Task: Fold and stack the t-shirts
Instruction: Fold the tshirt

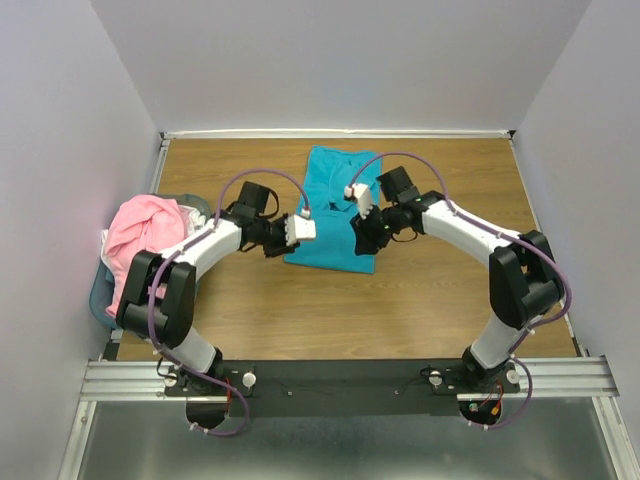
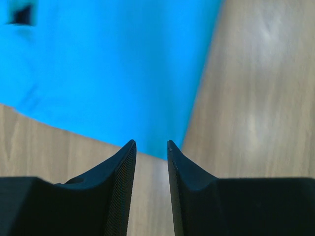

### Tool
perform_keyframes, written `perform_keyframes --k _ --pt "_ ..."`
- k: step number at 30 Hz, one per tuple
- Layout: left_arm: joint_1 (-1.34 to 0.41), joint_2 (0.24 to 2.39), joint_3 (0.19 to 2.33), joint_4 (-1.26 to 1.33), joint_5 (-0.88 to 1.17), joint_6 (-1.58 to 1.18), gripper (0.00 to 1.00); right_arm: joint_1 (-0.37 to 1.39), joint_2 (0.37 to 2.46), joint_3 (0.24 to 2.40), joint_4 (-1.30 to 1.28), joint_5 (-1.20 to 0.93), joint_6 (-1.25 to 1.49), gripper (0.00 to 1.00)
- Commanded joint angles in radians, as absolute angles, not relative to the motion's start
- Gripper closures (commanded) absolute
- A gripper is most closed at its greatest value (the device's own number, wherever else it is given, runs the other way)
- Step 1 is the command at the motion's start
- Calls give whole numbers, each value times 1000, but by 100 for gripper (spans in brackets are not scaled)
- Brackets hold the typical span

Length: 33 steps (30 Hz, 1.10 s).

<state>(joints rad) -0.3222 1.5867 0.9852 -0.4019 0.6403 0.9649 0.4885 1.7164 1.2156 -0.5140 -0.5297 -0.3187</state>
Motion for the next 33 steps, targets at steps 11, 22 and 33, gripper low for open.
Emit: perform_keyframes --k 11,22,33 --pt "-439 1569 831 -310 456 1279 59 647 1784 1128 -483 -250 -453 57" --pt "-439 1635 844 -291 422 1287 60 658 1801 1039 -423 -216 -495 57" --pt "-437 1672 920 -373 433 1301 94 657 1795 1014 -408 -144 -502 99"
